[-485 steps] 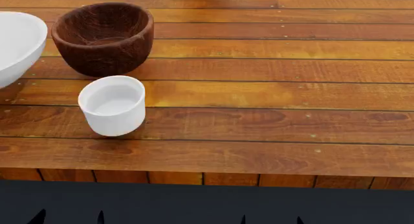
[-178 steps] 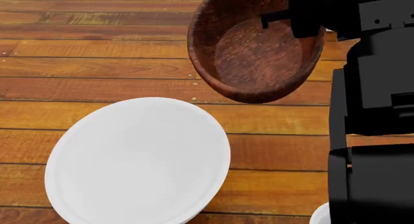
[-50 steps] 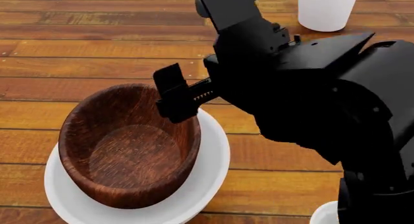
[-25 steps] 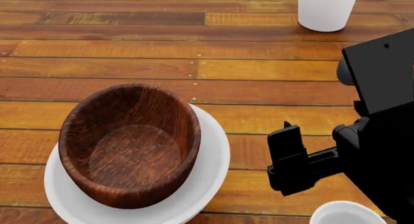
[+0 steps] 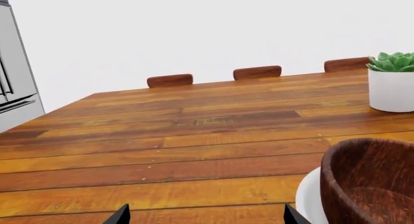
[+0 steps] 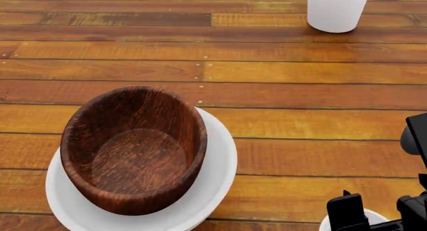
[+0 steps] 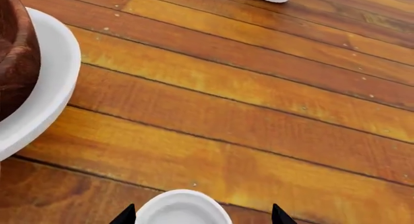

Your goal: Stack the bowls from largest to smallest.

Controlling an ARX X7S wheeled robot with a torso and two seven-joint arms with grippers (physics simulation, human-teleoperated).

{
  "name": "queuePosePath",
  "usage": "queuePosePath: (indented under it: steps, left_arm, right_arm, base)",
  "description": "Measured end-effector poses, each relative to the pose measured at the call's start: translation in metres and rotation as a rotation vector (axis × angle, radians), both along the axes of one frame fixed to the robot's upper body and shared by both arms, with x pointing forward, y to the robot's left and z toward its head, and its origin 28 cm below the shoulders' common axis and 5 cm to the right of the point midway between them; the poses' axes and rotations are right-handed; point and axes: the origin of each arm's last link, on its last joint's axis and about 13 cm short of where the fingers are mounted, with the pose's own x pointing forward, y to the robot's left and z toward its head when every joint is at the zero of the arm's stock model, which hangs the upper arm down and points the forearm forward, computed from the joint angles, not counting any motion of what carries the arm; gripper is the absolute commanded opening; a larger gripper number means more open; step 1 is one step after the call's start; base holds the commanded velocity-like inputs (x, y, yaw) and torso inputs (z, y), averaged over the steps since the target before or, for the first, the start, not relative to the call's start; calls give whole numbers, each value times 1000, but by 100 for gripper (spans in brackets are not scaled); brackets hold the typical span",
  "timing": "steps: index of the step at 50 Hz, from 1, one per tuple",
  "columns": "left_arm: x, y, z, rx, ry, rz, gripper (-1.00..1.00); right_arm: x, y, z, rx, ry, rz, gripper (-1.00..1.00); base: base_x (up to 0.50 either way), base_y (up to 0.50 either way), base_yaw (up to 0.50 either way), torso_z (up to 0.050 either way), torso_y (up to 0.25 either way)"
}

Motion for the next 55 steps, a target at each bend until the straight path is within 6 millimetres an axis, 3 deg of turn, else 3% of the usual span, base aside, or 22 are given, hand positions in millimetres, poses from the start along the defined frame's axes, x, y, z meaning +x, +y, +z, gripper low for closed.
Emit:
queuePosePath:
  steps: [20,55]
  left_arm:
    - [1,-2,-1,3,3,-8,100]
    - [4,-3,-3,5,13,-9,100]
  right_arm:
    - [9,-18,-18,4,88,-86,100]
    - [27,-27,-62,42,243,-101,100]
  base:
    - [0,0,0,0,0]
    - [0,0,0,0,0]
